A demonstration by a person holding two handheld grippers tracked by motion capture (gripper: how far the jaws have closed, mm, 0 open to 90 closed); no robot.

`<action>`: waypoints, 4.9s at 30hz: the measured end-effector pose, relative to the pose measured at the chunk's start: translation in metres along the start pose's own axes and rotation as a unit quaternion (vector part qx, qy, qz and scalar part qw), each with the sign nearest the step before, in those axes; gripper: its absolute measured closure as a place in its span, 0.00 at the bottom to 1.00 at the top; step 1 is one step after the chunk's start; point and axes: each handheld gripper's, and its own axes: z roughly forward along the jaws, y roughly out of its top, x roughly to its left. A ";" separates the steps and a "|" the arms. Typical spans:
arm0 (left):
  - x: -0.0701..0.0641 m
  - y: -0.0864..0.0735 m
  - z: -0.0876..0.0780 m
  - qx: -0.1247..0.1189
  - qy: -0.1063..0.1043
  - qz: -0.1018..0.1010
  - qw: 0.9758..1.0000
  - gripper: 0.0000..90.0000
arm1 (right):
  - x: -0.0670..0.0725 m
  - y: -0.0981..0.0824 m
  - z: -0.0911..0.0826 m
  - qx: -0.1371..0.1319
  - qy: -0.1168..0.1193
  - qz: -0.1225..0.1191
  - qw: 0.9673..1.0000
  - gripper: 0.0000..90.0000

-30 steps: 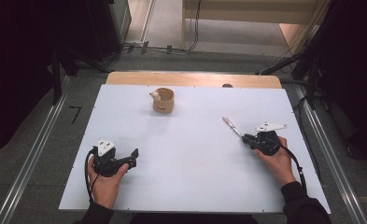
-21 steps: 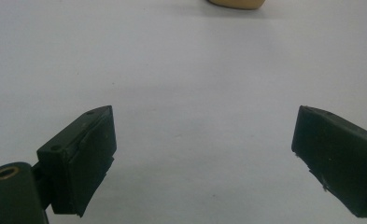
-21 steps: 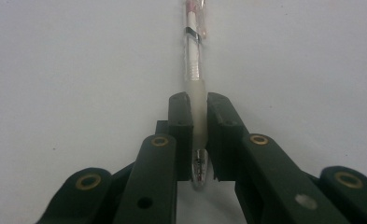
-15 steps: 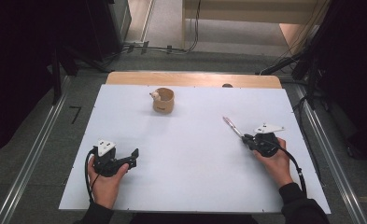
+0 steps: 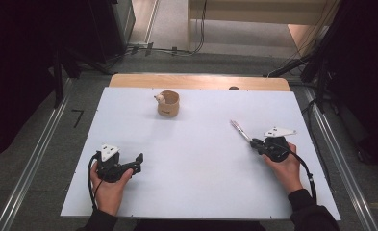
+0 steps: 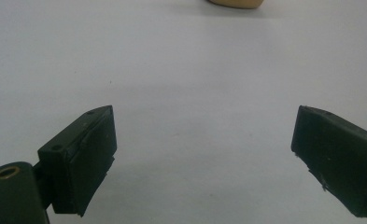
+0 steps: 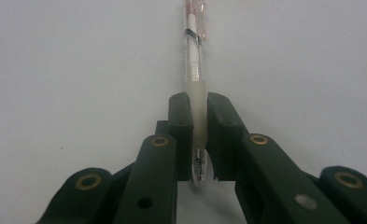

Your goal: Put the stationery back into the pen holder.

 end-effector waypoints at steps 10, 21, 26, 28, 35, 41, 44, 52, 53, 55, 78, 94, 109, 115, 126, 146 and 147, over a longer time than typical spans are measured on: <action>0.000 0.000 0.000 -0.001 0.000 0.000 1.000 0.08 | -0.004 0.004 -0.017 -0.032 -0.001 0.014 0.999 0.87; -0.001 0.000 0.001 0.001 -0.002 0.001 1.000 0.08 | -0.003 0.006 -0.023 -0.041 0.005 0.016 0.999 0.87; -0.001 0.000 0.001 0.001 -0.003 0.000 1.000 0.08 | -0.001 0.008 -0.026 -0.048 0.010 0.016 0.999 0.87; -0.001 0.000 0.001 0.001 -0.003 0.000 1.000 0.08 | -0.001 0.008 -0.026 -0.047 0.011 0.018 0.999 0.87; -0.001 0.000 0.002 0.001 -0.002 0.001 1.000 0.08 | 0.002 0.010 -0.026 -0.049 0.013 0.016 0.999 0.87; -0.001 0.000 0.002 0.002 -0.002 0.003 1.000 0.08 | 0.008 0.014 -0.029 -0.056 0.020 0.009 0.998 0.87; -0.002 0.000 0.002 0.002 -0.002 0.005 1.000 0.08 | 0.012 0.016 -0.028 -0.056 0.022 0.006 0.998 0.87; -0.002 0.000 0.003 0.004 0.000 0.009 1.000 0.08 | 0.019 0.019 -0.026 -0.057 0.027 -0.002 0.998 0.87; -0.003 0.000 0.003 0.003 0.001 0.011 1.000 0.08 | 0.019 0.019 -0.026 -0.057 0.027 -0.002 0.998 0.87; -0.003 0.000 0.003 0.004 0.000 0.015 1.000 0.08 | 0.021 0.020 -0.025 -0.056 0.028 -0.004 0.998 0.87; -0.005 0.000 0.003 0.002 -0.002 0.020 1.000 0.08 | 0.034 0.033 -0.017 -0.046 0.028 -0.007 0.998 0.87; -0.004 0.000 0.004 0.003 -0.002 0.019 1.000 0.08 | 0.039 0.040 -0.008 -0.047 0.034 -0.006 0.998 0.87; -0.003 0.001 0.004 0.003 -0.005 0.017 1.000 0.08 | 0.045 0.049 0.003 -0.040 0.040 -0.012 0.998 0.87; -0.003 0.001 0.004 0.002 -0.005 0.016 1.000 0.08 | 0.048 0.055 0.005 -0.042 0.044 -0.016 0.998 0.87; -0.002 0.001 0.004 0.005 -0.007 0.015 1.000 0.08 | 0.052 0.060 0.011 -0.041 0.051 -0.017 0.998 0.87; -0.002 0.001 0.004 0.005 -0.005 0.014 1.000 0.08 | 0.061 0.077 0.017 -0.043 0.057 -0.027 0.997 0.87; -0.002 0.001 0.003 0.005 -0.005 0.015 1.000 0.08 | 0.062 0.079 0.018 -0.044 0.058 -0.027 0.997 0.87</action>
